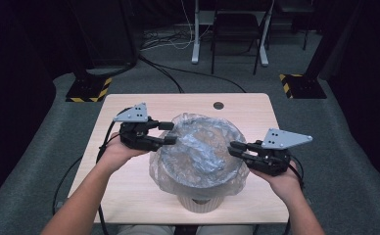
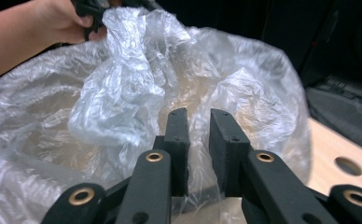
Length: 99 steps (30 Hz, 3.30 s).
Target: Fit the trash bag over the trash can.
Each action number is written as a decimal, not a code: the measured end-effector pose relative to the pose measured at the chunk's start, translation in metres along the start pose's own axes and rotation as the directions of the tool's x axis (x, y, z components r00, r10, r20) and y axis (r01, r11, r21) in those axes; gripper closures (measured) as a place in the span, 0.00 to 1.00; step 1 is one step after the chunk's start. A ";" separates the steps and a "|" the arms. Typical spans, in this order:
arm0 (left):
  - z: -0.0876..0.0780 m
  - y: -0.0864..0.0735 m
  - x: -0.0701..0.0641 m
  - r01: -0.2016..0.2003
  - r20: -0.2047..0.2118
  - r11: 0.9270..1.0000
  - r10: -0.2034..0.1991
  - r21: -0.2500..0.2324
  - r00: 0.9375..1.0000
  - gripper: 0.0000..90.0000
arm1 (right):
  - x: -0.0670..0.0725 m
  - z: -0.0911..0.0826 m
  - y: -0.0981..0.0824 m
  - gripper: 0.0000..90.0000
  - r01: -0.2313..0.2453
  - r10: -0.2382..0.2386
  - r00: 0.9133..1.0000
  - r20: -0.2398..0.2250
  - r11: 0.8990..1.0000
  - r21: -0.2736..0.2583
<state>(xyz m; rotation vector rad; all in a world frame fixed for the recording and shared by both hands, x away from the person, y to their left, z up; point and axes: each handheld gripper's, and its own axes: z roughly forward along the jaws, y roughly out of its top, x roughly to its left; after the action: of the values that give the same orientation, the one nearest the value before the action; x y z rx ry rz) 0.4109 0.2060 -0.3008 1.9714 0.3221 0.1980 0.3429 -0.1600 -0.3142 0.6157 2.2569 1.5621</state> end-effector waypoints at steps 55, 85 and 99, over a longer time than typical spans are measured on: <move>0.026 -0.001 -0.014 -0.096 0.104 0.991 0.086 0.091 0.991 0.47 | -0.042 0.023 -0.017 0.89 -0.093 0.064 0.985 0.157 0.978 0.186; 0.019 -0.007 -0.018 -0.125 0.087 0.989 0.118 0.083 0.989 0.44 | -0.001 0.035 0.006 0.57 -0.014 0.031 0.984 -0.173 0.995 0.096; -0.026 -0.025 -0.006 -0.119 0.043 0.986 0.115 0.114 0.992 0.44 | 0.028 0.074 0.016 0.58 0.019 -0.010 0.985 -0.173 0.999 0.050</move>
<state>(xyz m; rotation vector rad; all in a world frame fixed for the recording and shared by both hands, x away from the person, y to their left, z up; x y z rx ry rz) 0.3950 0.2363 -0.3131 2.1089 0.1975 0.2228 0.3583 -0.0811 -0.3256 0.4930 2.4287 1.6119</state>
